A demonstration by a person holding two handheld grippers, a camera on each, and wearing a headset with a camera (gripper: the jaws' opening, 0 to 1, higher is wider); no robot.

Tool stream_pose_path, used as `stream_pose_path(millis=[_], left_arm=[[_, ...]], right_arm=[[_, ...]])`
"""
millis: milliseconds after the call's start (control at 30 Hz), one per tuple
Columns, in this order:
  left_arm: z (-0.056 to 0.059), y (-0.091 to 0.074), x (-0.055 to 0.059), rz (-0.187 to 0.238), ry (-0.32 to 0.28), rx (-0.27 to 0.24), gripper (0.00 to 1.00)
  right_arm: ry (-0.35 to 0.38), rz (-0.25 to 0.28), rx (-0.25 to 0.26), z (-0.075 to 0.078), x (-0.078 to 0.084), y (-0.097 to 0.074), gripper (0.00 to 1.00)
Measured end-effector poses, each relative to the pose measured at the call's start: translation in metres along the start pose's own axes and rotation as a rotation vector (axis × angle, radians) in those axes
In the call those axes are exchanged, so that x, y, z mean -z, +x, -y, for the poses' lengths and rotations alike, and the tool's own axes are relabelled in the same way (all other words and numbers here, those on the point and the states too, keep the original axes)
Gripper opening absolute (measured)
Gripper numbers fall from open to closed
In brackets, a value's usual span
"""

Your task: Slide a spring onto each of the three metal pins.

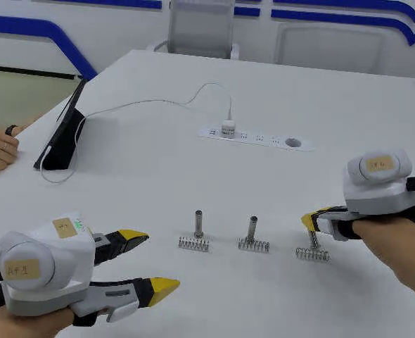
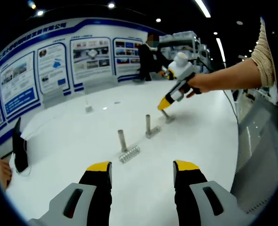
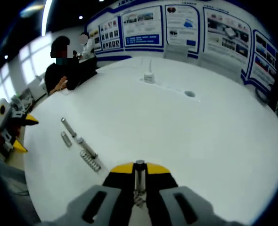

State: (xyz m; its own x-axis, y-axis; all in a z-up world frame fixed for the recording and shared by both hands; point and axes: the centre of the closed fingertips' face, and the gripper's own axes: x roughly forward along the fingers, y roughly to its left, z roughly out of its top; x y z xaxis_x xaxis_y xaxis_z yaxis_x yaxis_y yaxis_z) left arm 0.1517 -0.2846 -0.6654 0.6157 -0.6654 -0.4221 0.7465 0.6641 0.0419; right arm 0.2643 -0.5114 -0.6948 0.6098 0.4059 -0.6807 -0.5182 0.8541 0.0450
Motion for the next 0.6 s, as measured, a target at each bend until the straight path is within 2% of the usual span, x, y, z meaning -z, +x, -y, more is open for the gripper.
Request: stream_pose_path(millis=[300,600], left_arm=[[0.000,-0.002,-0.005,0.008,0.009,-0.003,0.53],[0.001,-0.004,-0.006,0.011,0.014,-0.002,0.53]], right_arm=[[-0.013,0.036,0.001,-0.008,0.002,-0.012,0.09],[-0.017,0.053,0.008,-0.007,0.006,-0.017,0.09]])
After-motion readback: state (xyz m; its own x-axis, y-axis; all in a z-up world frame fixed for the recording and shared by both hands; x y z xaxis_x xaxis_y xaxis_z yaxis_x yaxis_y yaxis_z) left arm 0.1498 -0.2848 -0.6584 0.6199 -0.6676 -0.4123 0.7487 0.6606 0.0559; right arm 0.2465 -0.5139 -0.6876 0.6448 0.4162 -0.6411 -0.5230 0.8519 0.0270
